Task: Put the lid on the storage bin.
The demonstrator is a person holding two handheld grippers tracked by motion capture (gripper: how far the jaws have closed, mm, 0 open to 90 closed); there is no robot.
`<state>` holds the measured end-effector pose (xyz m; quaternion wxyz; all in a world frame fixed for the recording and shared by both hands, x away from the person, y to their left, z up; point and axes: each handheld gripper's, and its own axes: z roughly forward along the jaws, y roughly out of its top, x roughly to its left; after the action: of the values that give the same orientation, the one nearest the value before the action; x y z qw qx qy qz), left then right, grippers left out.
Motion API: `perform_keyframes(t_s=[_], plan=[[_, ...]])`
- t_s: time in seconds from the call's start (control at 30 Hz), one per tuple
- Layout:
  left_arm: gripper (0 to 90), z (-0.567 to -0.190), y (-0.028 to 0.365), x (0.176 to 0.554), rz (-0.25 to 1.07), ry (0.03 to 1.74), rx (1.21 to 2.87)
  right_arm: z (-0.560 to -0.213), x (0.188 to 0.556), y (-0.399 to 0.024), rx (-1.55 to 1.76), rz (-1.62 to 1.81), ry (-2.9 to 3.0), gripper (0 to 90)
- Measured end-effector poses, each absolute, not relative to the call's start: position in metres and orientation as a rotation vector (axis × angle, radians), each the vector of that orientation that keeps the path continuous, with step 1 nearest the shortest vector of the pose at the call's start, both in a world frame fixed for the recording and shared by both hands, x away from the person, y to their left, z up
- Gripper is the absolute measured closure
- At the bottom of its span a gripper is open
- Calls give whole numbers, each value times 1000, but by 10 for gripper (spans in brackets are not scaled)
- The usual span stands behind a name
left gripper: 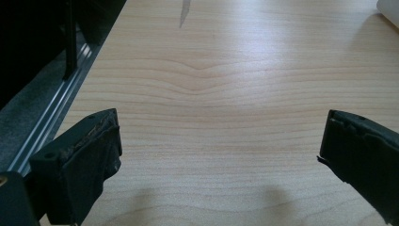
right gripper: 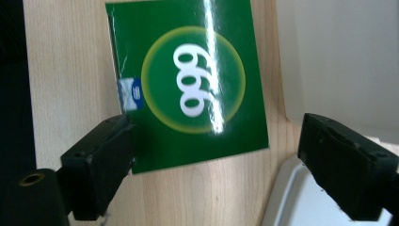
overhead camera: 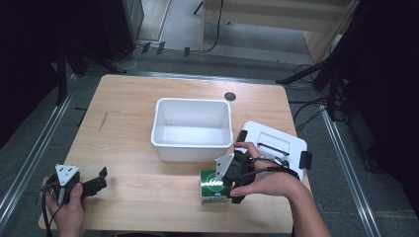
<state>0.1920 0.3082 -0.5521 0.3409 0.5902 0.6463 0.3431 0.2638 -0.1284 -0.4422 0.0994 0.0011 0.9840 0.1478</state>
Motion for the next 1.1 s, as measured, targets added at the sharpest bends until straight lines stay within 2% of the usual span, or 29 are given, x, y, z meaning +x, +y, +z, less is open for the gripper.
perform_keyframes(t_s=[0.2, 0.83, 1.1], plan=[[0, -552, 309, 192, 889, 1682, 1533, -446, 265, -117, -25, 443, 2923, 60], [0, -552, 309, 193, 882, 1688, 1537, -454, 265, -99, -99, 421, 3007, 86], [0, -552, 309, 193, 880, 1688, 1537, -468, 271, -95, -110, 320, 3022, 99]])
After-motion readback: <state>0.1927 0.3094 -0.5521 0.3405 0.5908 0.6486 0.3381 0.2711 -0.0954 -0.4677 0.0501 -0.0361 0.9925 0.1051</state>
